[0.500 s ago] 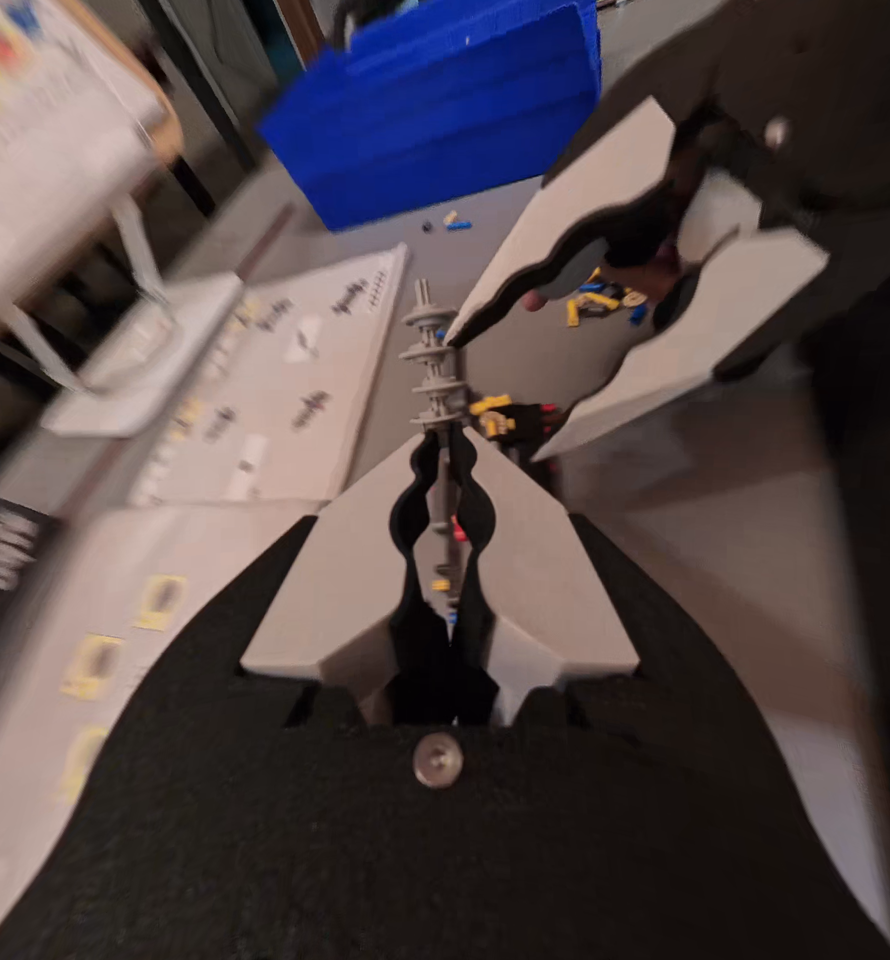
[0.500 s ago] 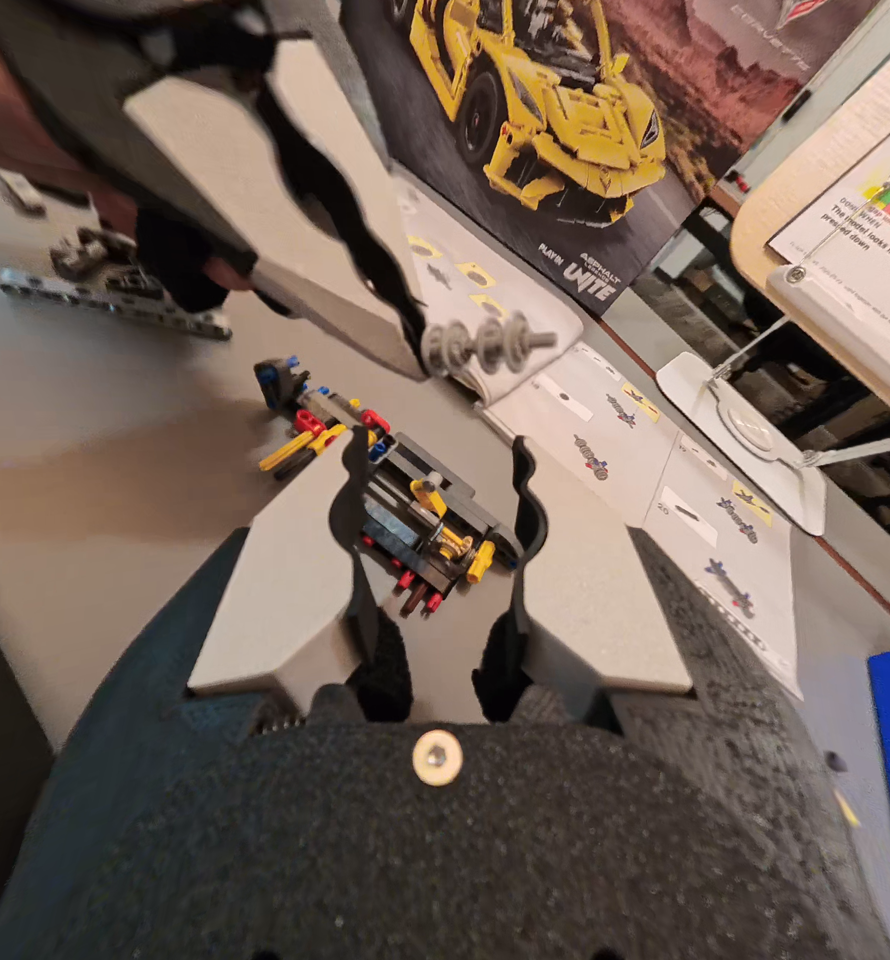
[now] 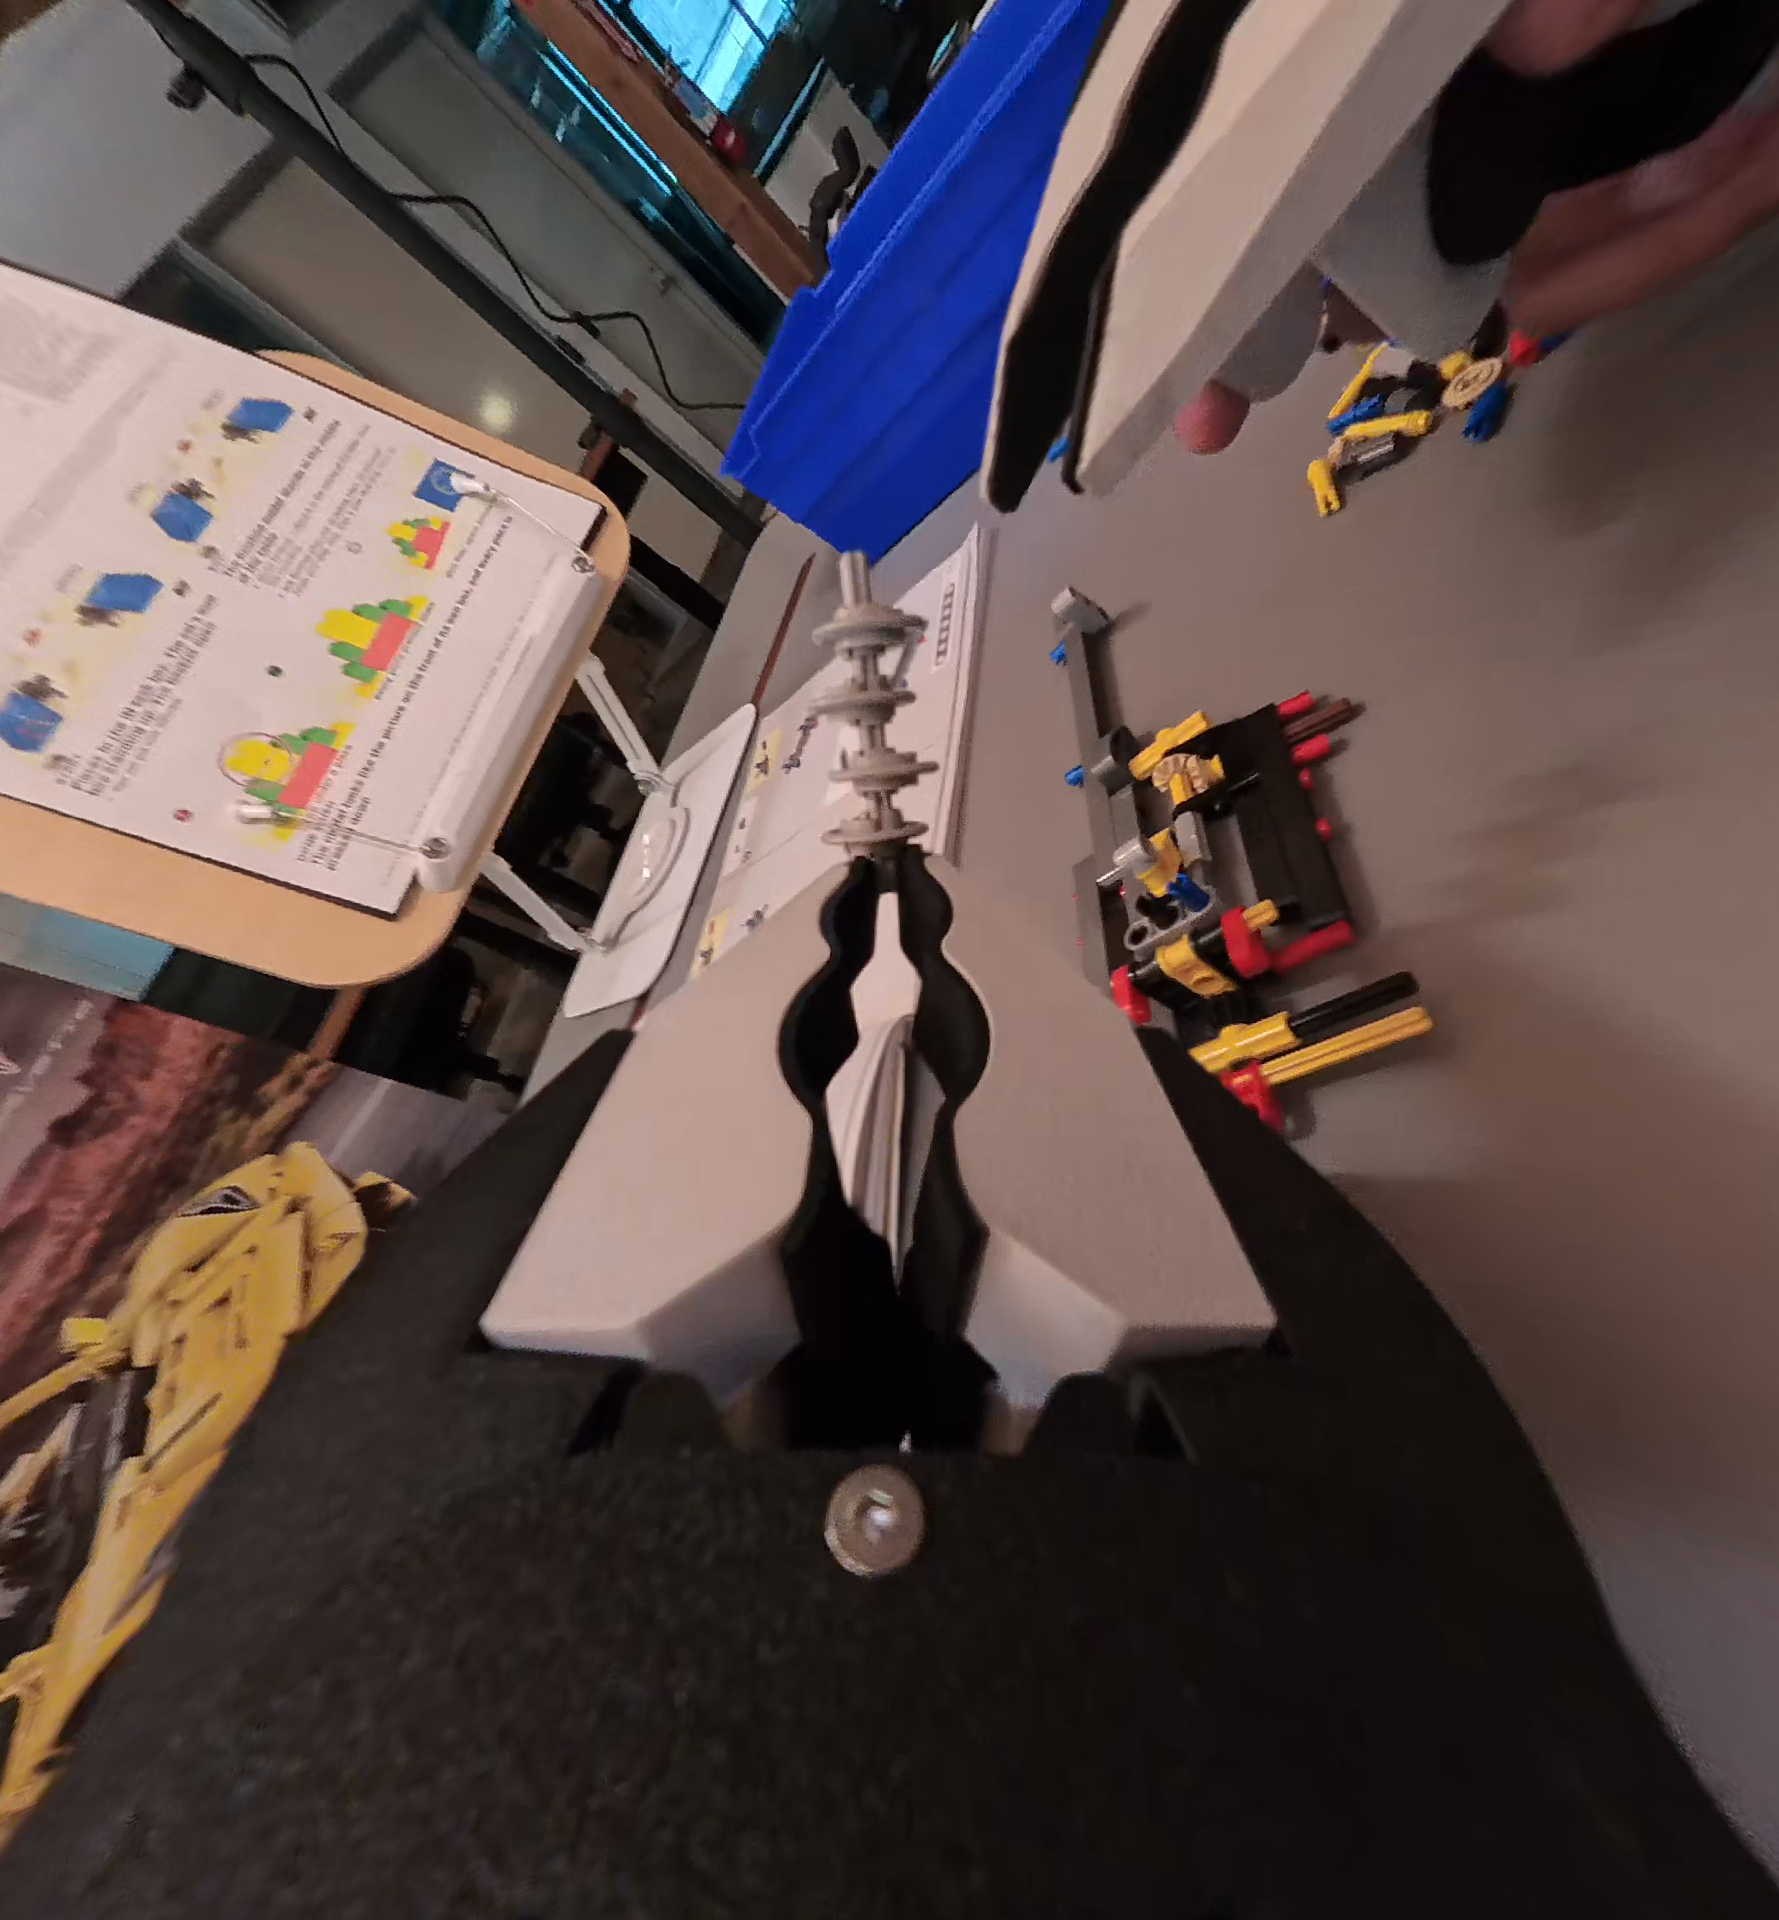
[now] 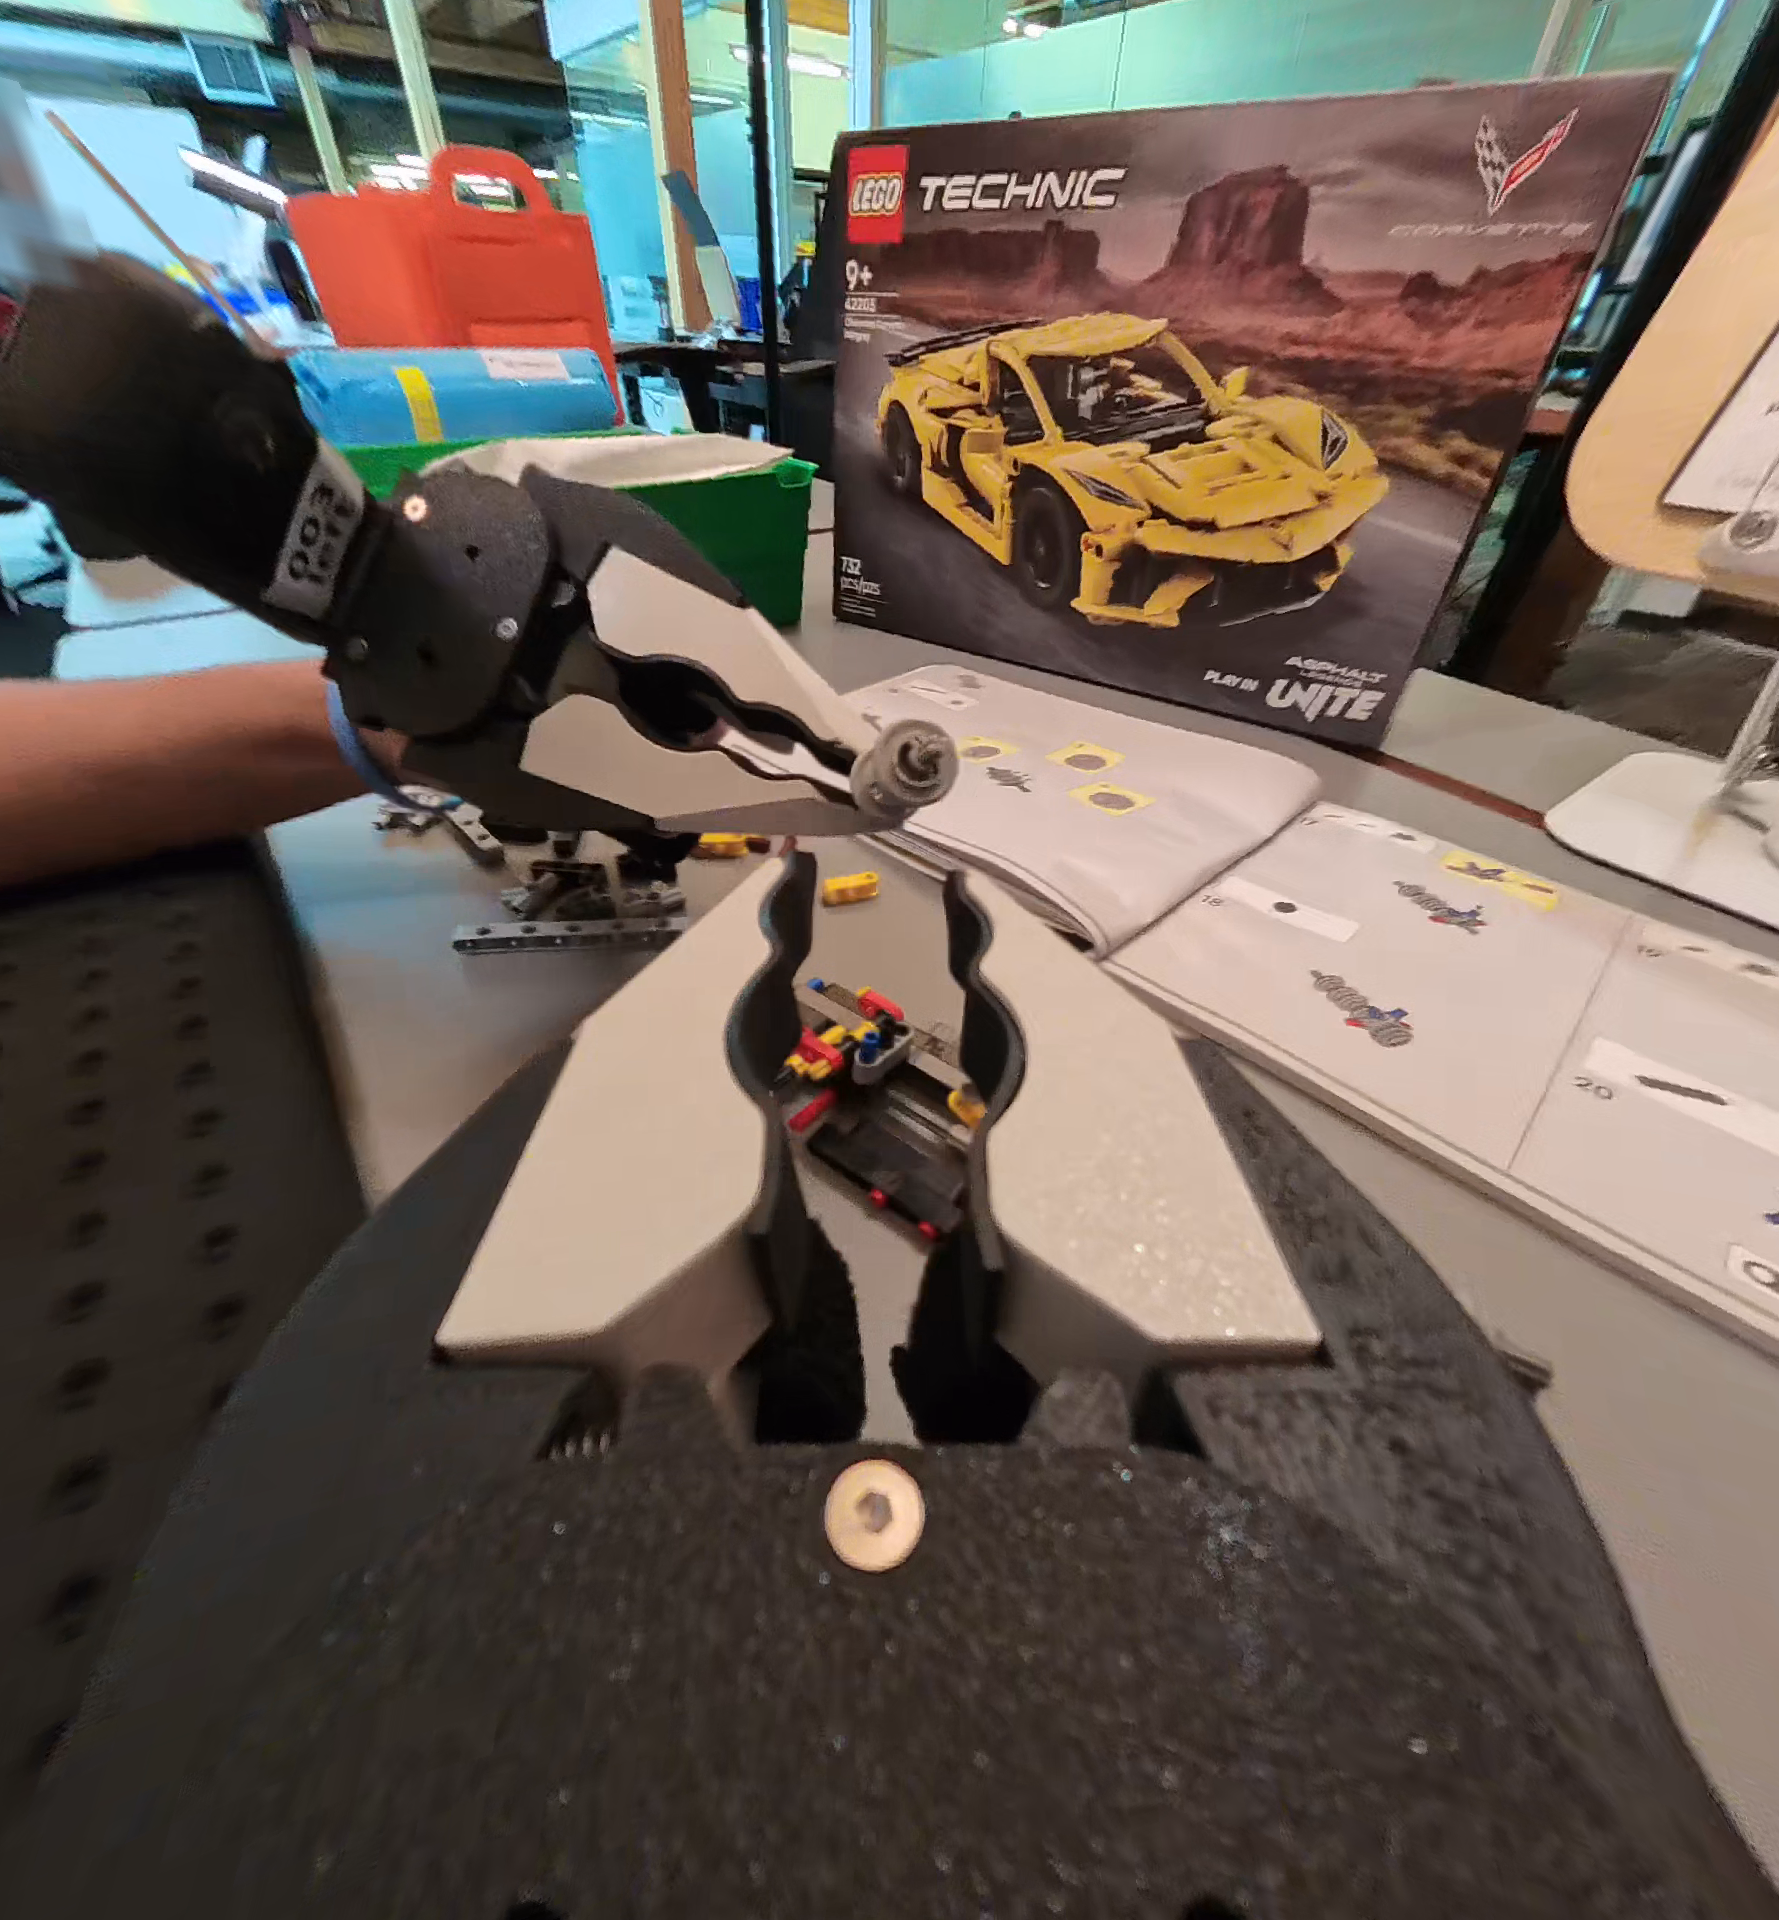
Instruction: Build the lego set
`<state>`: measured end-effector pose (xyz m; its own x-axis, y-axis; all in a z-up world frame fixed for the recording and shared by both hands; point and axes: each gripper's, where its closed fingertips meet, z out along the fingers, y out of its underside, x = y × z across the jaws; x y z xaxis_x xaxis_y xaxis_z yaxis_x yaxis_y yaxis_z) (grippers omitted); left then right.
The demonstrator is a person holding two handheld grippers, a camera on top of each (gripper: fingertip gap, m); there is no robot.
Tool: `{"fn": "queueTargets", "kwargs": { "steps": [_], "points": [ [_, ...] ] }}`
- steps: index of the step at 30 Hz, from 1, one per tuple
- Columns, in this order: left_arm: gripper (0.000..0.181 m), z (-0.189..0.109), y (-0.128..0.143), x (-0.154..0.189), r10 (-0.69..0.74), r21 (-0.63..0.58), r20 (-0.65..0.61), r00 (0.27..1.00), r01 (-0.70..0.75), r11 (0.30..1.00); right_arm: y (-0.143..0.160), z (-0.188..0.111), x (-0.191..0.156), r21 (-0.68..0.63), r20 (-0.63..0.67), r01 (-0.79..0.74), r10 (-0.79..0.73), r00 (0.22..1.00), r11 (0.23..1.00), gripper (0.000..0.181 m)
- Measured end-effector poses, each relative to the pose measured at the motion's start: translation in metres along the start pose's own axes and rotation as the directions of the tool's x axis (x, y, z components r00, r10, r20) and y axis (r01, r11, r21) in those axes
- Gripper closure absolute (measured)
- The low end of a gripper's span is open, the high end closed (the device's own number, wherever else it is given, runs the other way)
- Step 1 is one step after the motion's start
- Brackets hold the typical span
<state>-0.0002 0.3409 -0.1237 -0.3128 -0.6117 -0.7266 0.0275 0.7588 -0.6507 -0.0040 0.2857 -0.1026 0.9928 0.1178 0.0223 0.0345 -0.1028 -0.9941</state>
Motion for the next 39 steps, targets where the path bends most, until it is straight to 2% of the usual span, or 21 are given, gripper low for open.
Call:
{"fn": "queueTargets", "kwargs": {
  "steps": [3,7,18,36,39],
  "points": [
    [0.179,-0.002,0.002,-0.006,0.069,-0.016,0.046,0.997,-0.068,0.998,0.000,-0.001,0.004,0.005,0.005,-0.053,0.053,0.999,0.999,0.157],
    [0.179,-0.002,0.007,-0.005,0.071,-0.033,0.034,0.997,-0.070,0.997,0.005,0.000,0.006,-0.018,0.011,-0.086,0.086,0.996,0.996,0.159],
    [0.179,-0.002,0.012,-0.006,0.094,-0.049,0.039,0.995,-0.092,0.995,0.018,0.006,0.008,-0.091,-0.034,-0.020,0.017,0.999,0.996,0.166],
    [0.179,-0.002,0.013,-0.006,0.118,-0.052,0.045,0.992,-0.116,0.992,0.016,0.005,0.007,-0.078,-0.033,-0.005,0.002,0.999,0.997,0.168],
    [0.179,-0.002,0.010,0.000,0.104,-0.047,0.008,0.995,-0.103,0.994,0.007,0.003,0.009,-0.044,-0.070,0.052,-0.055,0.996,0.998,0.167]
  ]
}}
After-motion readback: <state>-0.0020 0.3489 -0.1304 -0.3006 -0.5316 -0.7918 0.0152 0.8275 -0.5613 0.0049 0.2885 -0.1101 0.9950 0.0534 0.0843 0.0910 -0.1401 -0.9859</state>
